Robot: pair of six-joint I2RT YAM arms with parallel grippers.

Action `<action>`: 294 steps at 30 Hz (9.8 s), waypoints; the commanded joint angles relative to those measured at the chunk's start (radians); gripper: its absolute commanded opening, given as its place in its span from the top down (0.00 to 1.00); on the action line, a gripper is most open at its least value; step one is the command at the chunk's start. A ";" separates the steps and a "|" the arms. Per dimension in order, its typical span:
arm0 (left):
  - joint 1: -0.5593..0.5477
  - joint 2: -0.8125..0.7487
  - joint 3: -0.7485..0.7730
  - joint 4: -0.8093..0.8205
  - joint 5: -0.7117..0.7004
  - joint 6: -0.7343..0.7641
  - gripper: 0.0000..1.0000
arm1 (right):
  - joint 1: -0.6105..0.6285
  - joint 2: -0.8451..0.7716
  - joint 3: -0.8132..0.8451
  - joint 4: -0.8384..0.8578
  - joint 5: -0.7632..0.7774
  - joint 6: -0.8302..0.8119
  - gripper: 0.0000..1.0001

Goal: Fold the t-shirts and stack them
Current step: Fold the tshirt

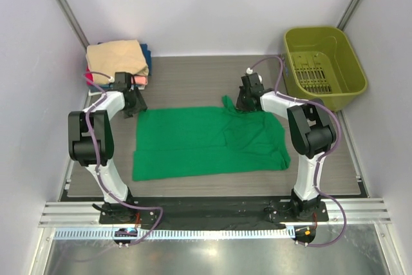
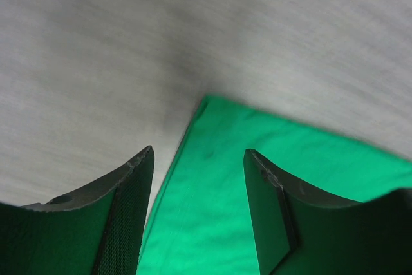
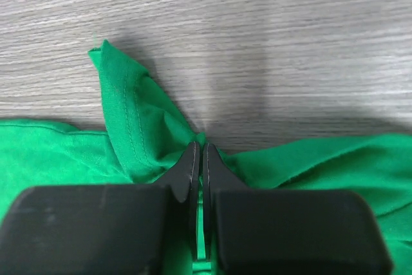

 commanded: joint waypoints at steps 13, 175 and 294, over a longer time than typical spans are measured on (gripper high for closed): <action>-0.011 0.072 0.027 0.096 0.013 0.068 0.52 | 0.001 -0.086 -0.117 0.140 -0.029 0.047 0.99; -1.023 -0.870 -0.957 0.348 0.122 -1.096 0.33 | 0.035 0.822 1.225 -0.038 -0.451 0.091 0.25; -0.775 -1.325 -0.980 -0.191 0.128 -0.732 0.51 | 0.994 -0.877 -0.997 0.117 0.305 0.788 0.44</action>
